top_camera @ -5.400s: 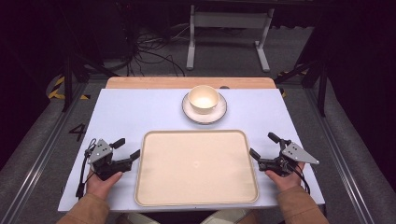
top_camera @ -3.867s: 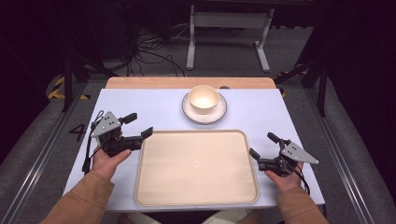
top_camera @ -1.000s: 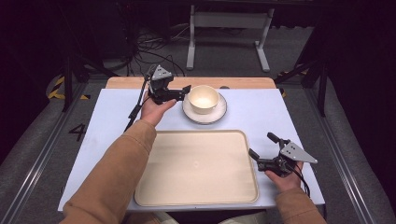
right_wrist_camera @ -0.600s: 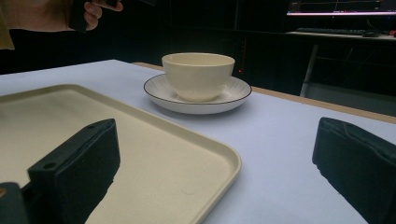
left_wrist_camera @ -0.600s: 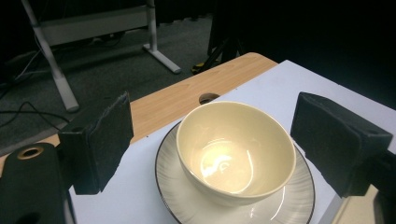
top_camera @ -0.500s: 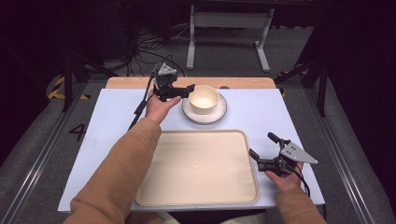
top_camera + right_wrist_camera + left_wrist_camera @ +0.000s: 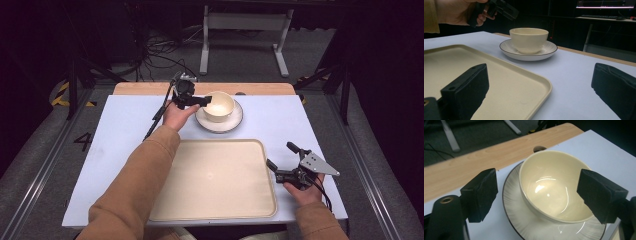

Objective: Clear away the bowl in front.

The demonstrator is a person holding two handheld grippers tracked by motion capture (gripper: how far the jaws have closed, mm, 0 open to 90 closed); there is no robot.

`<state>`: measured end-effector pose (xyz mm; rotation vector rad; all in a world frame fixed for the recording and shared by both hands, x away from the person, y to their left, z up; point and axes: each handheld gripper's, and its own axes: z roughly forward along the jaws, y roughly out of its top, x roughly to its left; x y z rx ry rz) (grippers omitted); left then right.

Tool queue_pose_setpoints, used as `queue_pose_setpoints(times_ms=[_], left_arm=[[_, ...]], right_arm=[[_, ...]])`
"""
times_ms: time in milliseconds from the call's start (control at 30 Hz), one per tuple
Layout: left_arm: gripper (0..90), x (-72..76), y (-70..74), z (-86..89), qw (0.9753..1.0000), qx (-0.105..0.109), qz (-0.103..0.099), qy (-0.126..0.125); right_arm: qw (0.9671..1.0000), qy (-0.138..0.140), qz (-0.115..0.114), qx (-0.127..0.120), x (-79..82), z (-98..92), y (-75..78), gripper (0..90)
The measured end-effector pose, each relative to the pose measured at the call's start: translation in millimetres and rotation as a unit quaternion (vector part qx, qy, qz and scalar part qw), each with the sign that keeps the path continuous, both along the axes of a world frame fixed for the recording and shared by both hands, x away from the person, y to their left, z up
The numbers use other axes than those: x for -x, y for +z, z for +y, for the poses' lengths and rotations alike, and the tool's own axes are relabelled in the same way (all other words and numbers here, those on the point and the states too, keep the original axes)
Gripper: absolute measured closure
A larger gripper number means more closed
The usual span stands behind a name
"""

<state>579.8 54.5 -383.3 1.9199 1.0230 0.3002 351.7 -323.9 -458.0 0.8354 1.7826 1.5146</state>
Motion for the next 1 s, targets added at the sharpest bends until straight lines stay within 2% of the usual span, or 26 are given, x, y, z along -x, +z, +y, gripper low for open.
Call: queue_pose_setpoints(times_ms=[267, 367, 467, 667, 800, 1000], left_arm=[[17.3, -6.8, -14.3, -4.0, 0.9997, -0.004, 0.023, 0.001], [17.3, -9.0, -18.2, -5.2, 0.9994, 0.000, 0.034, -0.004], [17.3, -11.7, -22.5, -6.4, 0.9988, -0.010, 0.047, -0.009], [18.3, -15.1, -27.0, -11.6, 0.9977, -0.027, 0.060, -0.015], [20.8, -14.8, -30.0, -18.1, 0.9967, -0.031, 0.073, -0.014], [24.0, -15.8, -32.3, -22.4, 0.9959, -0.033, 0.082, -0.017]], right_arm=[[1.0000, 0.003, 0.000, -0.002, -0.3, -0.2, 0.0, 1.7], [1.0000, 0.003, 0.001, -0.002, -0.4, -0.4, 0.0, 1.8], [1.0000, 0.003, 0.001, -0.002, -0.4, -0.4, 0.0, 1.8], [1.0000, 0.004, 0.000, -0.002, -0.2, -0.2, 0.0, 1.9], [1.0000, 0.005, -0.001, -0.001, 0.0, -0.6, -0.1, 2.1], [1.0000, 0.006, -0.001, -0.002, 0.0, -0.8, -0.1, 2.2]])
